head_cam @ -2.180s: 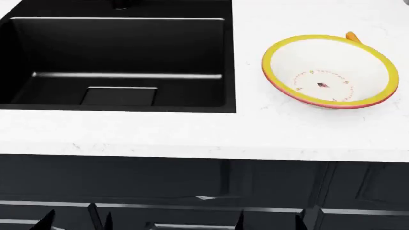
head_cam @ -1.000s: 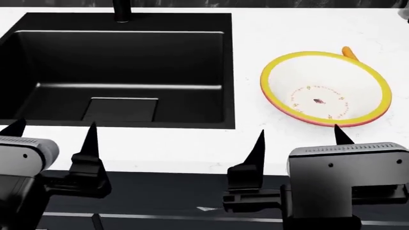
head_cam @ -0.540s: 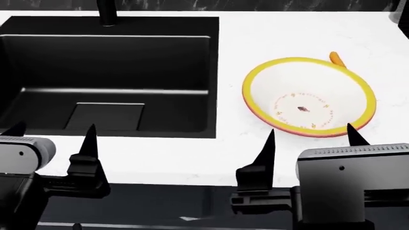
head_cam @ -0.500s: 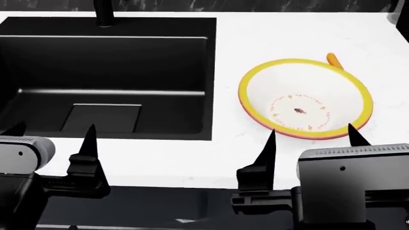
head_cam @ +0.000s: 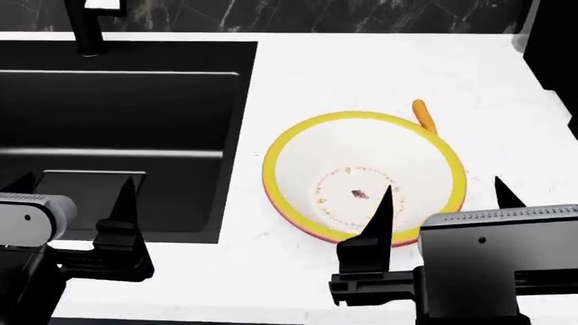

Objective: There is a mixed pile of frozen fruits and vegetables on the counter. Locate all the frozen vegetables and place the items in a bowl on the counter. Take all the frozen fruits and defrost them in a running sink.

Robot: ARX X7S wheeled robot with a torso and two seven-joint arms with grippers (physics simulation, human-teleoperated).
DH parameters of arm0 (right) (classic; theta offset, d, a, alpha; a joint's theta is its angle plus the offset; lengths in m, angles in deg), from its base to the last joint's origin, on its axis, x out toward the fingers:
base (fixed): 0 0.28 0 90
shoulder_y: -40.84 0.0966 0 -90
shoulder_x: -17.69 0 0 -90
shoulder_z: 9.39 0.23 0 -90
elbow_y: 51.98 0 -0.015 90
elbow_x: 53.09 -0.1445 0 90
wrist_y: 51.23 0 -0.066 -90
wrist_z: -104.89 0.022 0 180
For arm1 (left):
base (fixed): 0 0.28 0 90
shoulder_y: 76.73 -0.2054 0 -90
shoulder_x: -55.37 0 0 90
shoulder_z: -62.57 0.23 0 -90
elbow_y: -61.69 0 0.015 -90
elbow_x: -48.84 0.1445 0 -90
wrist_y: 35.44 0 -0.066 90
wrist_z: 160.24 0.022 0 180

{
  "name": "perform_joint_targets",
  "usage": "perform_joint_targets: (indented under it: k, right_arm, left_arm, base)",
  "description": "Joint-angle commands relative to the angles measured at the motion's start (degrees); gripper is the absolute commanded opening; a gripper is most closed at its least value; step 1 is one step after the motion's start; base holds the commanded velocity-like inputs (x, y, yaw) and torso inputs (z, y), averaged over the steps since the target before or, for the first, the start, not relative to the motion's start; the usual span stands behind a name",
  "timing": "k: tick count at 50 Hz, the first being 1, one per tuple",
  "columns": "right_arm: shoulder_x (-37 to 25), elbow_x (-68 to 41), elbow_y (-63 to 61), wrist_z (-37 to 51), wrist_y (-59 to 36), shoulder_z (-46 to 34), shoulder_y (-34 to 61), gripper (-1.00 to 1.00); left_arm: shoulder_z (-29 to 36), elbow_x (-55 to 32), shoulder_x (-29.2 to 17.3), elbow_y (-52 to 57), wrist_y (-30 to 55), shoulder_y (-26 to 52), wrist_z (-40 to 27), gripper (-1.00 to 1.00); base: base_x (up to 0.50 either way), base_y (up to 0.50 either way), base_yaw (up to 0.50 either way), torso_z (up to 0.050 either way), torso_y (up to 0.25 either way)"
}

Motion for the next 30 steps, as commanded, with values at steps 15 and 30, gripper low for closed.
perform_joint_targets:
  k: [15,30]
  right_arm:
    - [0.2,-0.2,0.1,-1.0,0.0,0.7,-0.1,1.0]
    - [0.1,-0.5,1.6,-0.1,1.5,-1.9,-0.5,1.0]
  left_arm:
    - [-1.3,-1.0,-0.4,-0.5,-2.6,-1.0,0.3,1.0]
    - [-0.9,-1.5,-0.9,-0.9,-3.7,-1.3,-0.4,1.0]
  base:
    - [0.39,-0.25,0.0,0.0,0.0]
    - [0.43,-0.21,0.0,0.0,0.001]
